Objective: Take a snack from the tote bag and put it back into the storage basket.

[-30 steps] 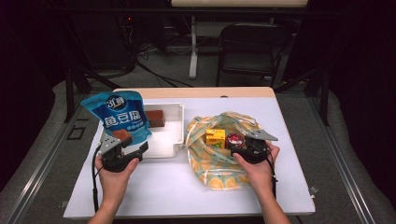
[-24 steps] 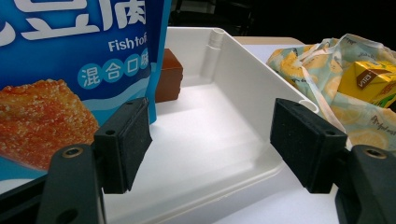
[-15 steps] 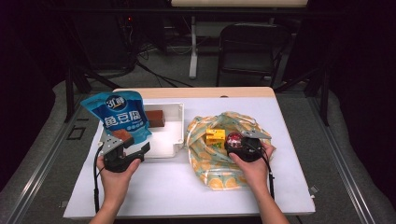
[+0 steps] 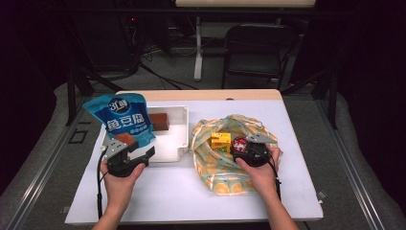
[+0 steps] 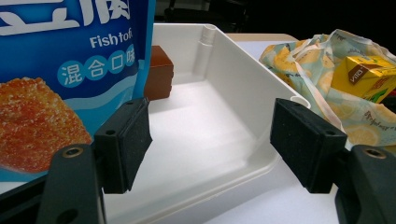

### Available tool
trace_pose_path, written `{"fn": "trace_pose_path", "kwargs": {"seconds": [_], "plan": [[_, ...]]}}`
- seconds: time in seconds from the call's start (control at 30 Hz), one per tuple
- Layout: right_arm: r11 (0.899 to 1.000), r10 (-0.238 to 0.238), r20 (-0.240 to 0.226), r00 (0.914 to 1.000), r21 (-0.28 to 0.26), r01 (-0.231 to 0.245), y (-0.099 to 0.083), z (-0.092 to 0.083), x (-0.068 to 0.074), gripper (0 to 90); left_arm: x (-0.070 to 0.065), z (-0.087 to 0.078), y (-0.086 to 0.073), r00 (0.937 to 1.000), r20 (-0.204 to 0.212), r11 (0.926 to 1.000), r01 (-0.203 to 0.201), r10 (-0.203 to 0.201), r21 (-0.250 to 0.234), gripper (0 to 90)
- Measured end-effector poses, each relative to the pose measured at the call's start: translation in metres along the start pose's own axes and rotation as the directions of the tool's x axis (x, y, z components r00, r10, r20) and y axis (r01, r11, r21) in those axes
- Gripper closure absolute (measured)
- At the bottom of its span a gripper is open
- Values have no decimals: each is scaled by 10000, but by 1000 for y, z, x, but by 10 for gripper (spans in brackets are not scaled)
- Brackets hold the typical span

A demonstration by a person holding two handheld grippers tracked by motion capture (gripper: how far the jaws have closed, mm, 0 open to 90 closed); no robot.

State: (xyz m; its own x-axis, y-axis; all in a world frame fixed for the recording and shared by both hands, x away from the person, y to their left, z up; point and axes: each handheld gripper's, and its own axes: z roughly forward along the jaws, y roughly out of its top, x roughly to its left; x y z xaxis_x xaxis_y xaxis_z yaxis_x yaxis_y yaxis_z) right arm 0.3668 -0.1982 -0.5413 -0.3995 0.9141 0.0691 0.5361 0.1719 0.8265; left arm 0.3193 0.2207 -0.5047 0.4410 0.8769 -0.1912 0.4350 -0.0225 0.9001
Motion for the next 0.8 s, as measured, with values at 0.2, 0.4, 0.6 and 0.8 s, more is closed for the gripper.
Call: {"fn": "trace_pose_path", "kwargs": {"seconds": [0.2,0.4,0.6,0.8], "plan": [[9997,16,-136,9999,-260,-20,9,-12,-1,252,0,0,0,10000,27,10000,18,-18,-33,294],[9990,30,-127,9999,-444,-35,18,-26,-5,252,-4,1,1,9998,165,10000,-69,70,-68,289],[9977,118,-198,9997,-664,-131,27,-40,-7,253,-8,3,1,9989,374,9996,-296,296,2,247],[9959,160,-273,9995,-884,-183,34,-54,-6,253,-17,6,1,9960,630,9980,-635,632,31,159]]}}
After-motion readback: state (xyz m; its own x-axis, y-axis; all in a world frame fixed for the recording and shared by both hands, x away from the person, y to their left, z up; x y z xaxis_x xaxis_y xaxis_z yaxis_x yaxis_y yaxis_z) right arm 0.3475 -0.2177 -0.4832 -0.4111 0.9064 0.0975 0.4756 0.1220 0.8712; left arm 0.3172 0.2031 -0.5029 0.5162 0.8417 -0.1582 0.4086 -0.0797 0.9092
